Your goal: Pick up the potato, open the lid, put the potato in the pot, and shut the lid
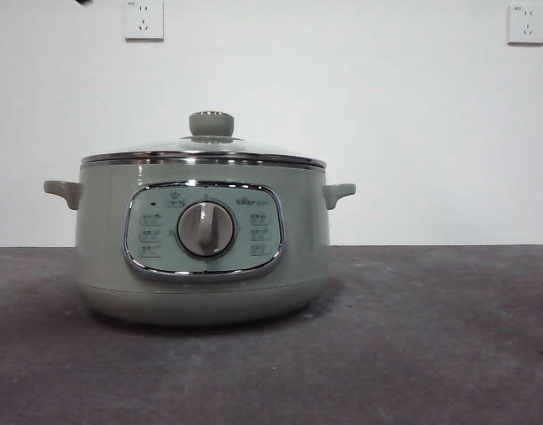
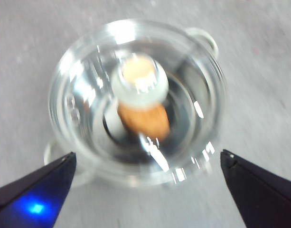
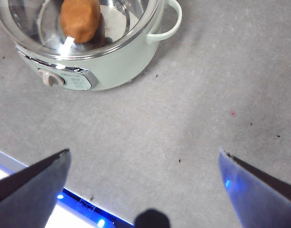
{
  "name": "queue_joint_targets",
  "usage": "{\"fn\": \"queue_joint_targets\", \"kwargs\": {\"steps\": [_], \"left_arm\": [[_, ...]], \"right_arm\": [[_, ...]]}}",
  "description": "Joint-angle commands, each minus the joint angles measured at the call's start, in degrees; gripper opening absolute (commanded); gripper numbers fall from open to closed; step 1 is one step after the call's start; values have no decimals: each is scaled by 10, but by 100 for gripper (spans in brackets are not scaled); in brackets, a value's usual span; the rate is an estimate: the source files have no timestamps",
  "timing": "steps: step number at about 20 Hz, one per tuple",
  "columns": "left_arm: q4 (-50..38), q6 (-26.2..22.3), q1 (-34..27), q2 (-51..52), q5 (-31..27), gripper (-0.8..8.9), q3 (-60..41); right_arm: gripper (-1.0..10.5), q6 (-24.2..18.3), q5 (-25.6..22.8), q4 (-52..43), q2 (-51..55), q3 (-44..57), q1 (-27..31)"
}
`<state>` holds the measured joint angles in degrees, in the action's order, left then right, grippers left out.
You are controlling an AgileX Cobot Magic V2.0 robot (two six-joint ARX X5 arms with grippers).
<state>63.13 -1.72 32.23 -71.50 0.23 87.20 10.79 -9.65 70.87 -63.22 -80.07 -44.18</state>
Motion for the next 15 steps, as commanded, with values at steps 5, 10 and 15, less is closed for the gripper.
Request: {"fn": "queue_joint_targets", "kwargs": {"steps": [5, 10, 15], "left_arm": [[78, -17, 18, 31, 2, 78, -4], [92, -13, 20, 31, 2, -8, -4], [49, -13, 19, 31, 2, -3, -4]], "right_arm": [[-5, -13, -1, 14, 1, 5, -1], [1, -20, 6, 32, 1, 6, -1], [1, -19, -9, 24, 1, 6, 0]]}}
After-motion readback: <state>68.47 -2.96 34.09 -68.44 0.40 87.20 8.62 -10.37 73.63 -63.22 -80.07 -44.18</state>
